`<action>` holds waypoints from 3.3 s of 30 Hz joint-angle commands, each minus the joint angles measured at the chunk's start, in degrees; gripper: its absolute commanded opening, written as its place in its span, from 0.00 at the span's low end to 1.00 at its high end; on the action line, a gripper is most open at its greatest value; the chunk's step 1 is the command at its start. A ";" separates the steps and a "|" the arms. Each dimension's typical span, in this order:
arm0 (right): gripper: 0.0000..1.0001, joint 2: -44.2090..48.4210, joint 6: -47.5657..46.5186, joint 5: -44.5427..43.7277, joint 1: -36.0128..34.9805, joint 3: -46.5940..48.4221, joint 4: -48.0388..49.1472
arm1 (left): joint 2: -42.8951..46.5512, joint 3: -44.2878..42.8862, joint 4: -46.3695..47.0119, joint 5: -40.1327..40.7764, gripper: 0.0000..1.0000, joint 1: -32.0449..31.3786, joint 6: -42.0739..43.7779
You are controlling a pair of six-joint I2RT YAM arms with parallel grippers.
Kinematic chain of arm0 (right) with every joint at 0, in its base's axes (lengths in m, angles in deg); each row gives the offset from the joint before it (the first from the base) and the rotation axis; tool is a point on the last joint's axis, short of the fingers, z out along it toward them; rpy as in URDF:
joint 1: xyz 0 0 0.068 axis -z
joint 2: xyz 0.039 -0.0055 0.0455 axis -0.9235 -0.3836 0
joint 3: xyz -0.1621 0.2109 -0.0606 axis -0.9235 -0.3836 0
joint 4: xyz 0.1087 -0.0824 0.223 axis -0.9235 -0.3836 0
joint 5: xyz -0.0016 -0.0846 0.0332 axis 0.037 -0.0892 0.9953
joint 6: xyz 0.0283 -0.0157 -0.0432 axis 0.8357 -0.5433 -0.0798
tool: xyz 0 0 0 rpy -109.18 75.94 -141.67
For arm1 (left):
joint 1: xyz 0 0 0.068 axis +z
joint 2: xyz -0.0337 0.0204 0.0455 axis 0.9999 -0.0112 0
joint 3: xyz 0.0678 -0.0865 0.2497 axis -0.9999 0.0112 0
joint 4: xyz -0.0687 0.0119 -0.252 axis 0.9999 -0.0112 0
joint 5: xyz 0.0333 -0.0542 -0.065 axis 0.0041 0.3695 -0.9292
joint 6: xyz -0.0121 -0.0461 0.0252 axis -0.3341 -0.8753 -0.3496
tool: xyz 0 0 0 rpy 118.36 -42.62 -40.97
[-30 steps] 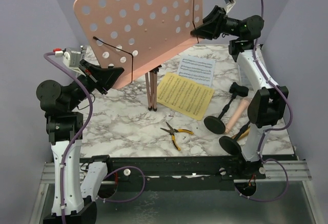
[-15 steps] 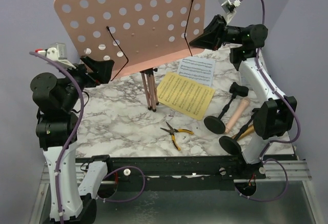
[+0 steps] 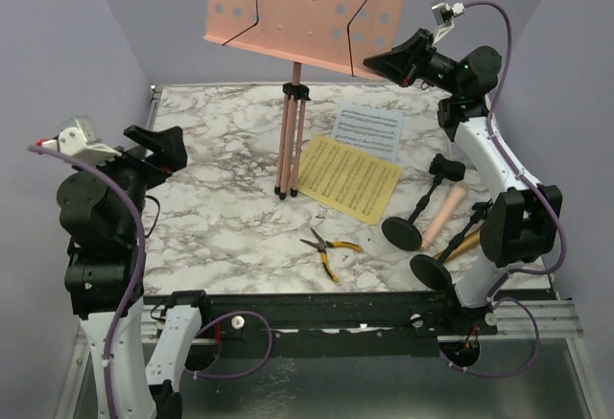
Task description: Set up the instrument practice props
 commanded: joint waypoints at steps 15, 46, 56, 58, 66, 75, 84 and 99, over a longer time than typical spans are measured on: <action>0.00 6.00 10.77 7.33 -1.43 -7.90 24.20 | -1.31 51.93 69.69 -35.34 0.85 -1.45 -19.01; 0.00 12.41 12.54 2.70 -4.95 -10.15 19.08 | -38.23 43.24 126.97 -10.10 0.56 -24.80 -3.99; 0.00 13.17 9.66 1.04 -6.19 -9.92 15.06 | -37.02 40.74 120.86 6.62 0.41 -33.65 17.10; 0.00 13.19 9.61 1.01 -6.28 -9.91 14.78 | -37.28 39.72 120.55 7.65 0.41 -36.05 21.90; 0.00 14.81 8.56 0.56 -7.06 -10.75 13.08 | -40.47 32.94 114.89 12.78 0.46 -40.25 34.74; 0.00 16.90 5.70 -0.50 -9.20 -12.00 9.42 | -40.70 30.51 109.40 9.56 0.25 -40.32 39.72; 0.27 20.52 -2.20 -8.49 -10.06 -13.04 -5.09 | -33.20 34.56 103.52 3.50 0.00 -40.38 42.05; 0.99 32.12 -14.77 -25.02 -9.98 -11.38 -34.06 | -25.65 39.58 103.31 7.04 0.00 -40.36 42.47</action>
